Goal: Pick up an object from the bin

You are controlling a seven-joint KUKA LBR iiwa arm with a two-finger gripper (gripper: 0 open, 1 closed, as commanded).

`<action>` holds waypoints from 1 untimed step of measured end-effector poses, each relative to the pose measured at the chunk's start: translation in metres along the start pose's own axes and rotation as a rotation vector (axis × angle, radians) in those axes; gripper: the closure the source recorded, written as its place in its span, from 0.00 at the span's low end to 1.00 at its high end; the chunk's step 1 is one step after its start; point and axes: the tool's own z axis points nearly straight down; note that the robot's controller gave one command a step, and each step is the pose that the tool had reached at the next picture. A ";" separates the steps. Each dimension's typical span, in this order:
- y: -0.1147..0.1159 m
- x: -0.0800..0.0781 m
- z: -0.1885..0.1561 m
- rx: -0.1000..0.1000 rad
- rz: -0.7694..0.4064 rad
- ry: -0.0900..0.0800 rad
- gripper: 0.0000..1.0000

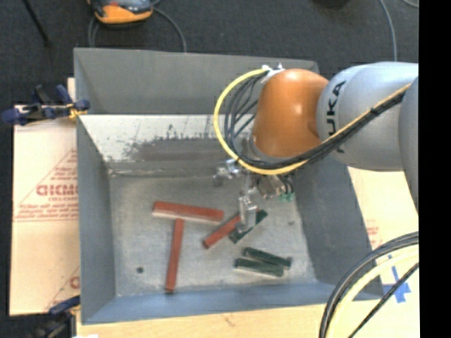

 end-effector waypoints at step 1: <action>0.004 -0.013 0.042 0.006 -0.249 -0.009 0.00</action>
Offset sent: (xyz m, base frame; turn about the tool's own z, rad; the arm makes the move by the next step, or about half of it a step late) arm 0.0169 0.0197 -0.0715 -0.3553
